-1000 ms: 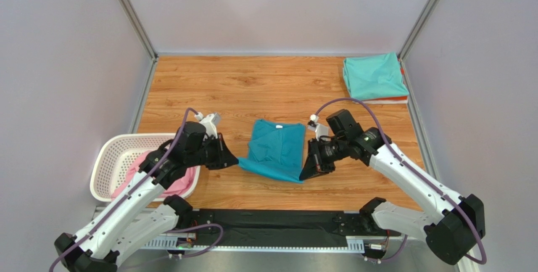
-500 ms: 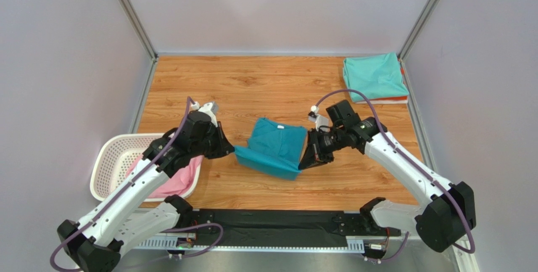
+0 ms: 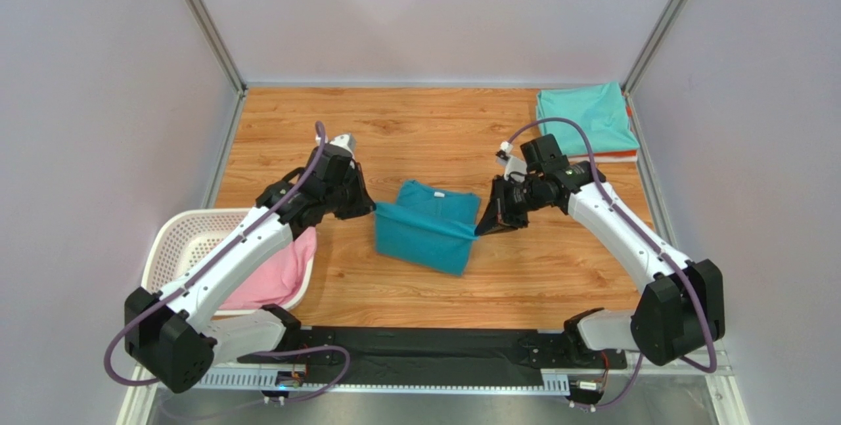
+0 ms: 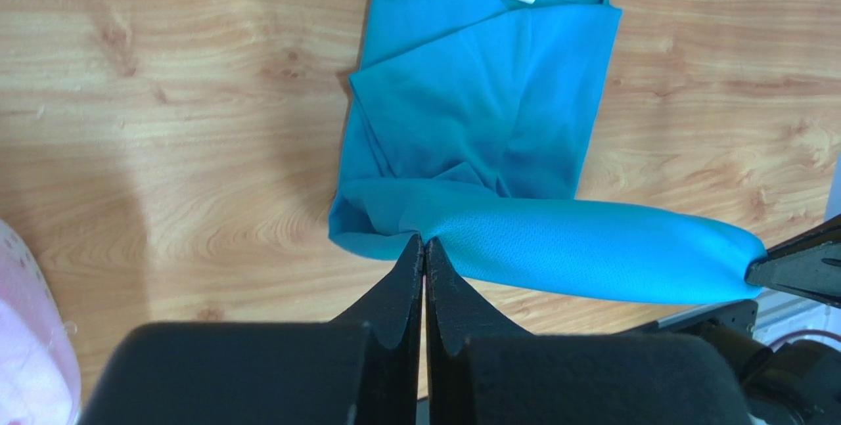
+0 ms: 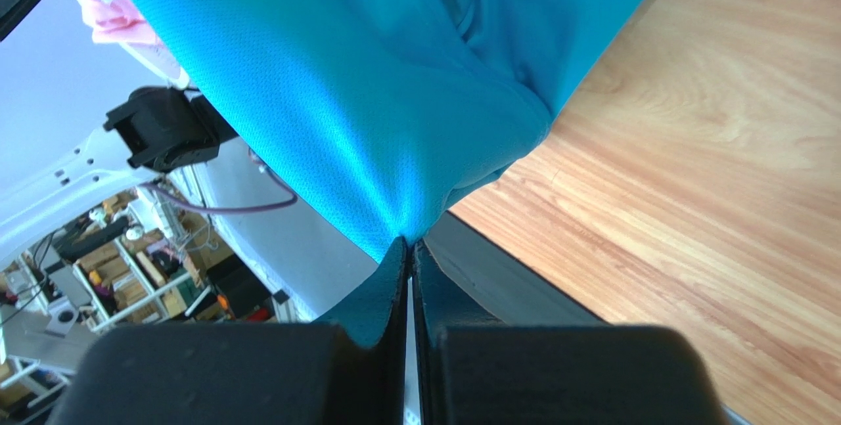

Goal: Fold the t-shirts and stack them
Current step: Fold the tshirt

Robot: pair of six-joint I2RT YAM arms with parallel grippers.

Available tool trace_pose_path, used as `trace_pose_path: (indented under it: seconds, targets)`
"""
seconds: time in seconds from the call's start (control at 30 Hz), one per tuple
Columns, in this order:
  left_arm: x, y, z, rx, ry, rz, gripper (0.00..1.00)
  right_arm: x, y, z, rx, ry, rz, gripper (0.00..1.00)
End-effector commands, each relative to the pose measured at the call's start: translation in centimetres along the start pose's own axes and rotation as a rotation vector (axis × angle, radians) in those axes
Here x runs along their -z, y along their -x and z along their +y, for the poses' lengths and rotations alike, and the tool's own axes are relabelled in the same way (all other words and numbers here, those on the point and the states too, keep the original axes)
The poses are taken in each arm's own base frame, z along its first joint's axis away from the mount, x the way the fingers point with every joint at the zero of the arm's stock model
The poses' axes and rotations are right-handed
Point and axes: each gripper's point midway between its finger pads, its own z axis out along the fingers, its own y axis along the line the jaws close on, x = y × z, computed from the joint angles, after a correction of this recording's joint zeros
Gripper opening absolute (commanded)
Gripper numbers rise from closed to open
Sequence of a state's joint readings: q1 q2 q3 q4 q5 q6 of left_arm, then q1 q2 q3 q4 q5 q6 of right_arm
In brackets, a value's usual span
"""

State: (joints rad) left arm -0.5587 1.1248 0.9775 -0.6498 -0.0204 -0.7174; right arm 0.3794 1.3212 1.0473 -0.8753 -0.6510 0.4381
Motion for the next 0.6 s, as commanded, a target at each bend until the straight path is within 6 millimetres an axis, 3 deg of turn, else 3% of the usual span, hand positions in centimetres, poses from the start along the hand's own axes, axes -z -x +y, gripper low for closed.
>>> trace_pose_path:
  seconds: [0.0,0.33,0.57]
  targets:
    - [-0.4,4.0,-0.4,-0.028,0.006,-0.115,0.00,0.6,2.1,-1.0,0.033,-0.067,-0.071,0.00]
    - [-4.7,6.2,-0.7,-0.010,-0.004,-0.061,0.00,-0.1,6.5,-1.6,0.007,-0.062,-0.141,0.00]
    - [-7.9,8.3,-0.6,0.009,-0.014,-0.035,0.00,-1.5,9.8,-4.0,-0.055,-0.104,-0.147,0.00]
